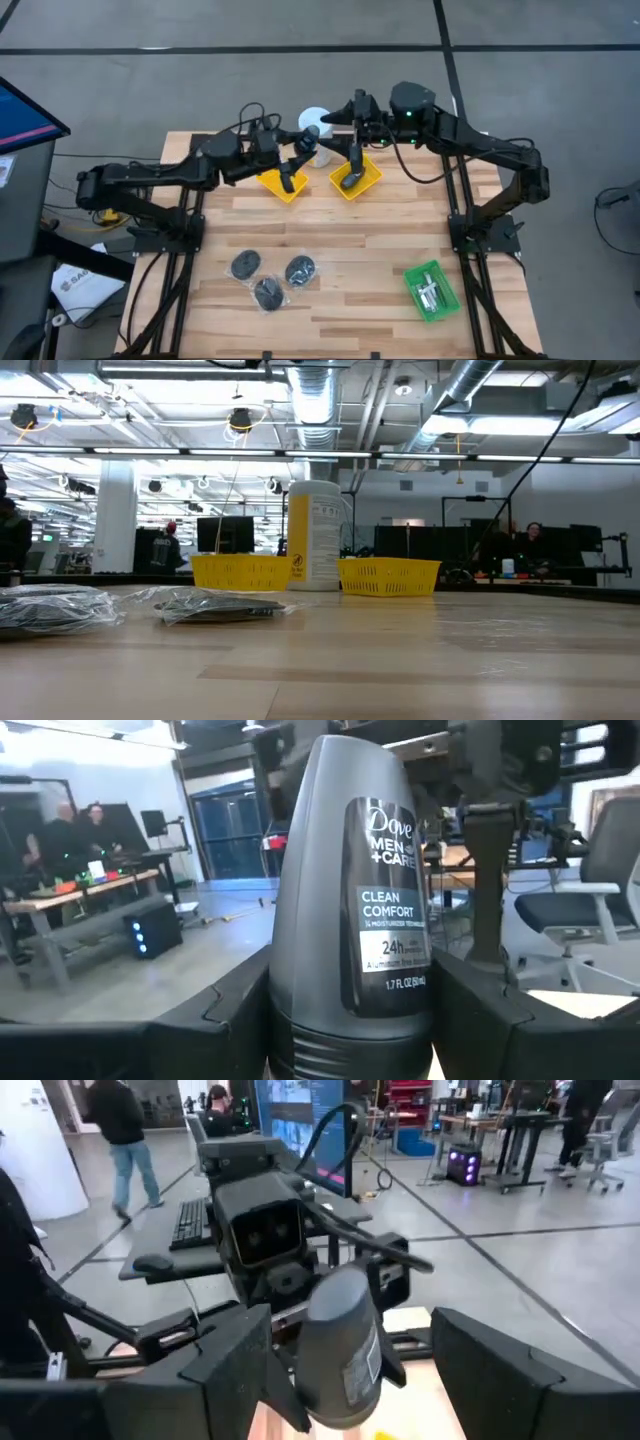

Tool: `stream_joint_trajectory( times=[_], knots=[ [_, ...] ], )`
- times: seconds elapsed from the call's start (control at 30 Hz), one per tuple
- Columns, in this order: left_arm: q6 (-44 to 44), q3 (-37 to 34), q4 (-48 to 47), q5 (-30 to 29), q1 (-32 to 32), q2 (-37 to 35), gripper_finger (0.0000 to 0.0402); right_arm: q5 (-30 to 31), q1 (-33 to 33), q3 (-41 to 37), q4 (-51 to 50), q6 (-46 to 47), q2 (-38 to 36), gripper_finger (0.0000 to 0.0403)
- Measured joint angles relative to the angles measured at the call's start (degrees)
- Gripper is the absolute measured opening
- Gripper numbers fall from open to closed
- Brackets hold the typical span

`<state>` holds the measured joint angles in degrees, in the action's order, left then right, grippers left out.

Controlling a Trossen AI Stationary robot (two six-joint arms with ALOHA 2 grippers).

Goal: Pick & Place Travel size toiletries
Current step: Put the black deodorant into the right yellow bin

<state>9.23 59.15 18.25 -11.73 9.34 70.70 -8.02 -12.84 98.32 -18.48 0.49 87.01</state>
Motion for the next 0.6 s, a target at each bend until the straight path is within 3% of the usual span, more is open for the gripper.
stream_joint_trajectory(
  times=[0.17, 0.43, 0.6],
  knots=[
    [1.36, 1.39, 1.66, 0.09, -0.46, 1.37, 0.0200, -4.02, -0.85, -0.24, -0.41, 0.98, 0.65, 0.0270],
    [1.45, 1.38, 2.60, 1.88, -0.46, 1.06, 0.0200, -4.14, -0.85, -0.15, 1.60, 1.07, 0.50, 0.0358],
    [1.47, 1.38, 2.55, 4.65, -0.90, 1.59, 0.0200, -4.70, -0.83, -0.15, 1.44, 0.61, 0.52, 0.0371]
  ],
)
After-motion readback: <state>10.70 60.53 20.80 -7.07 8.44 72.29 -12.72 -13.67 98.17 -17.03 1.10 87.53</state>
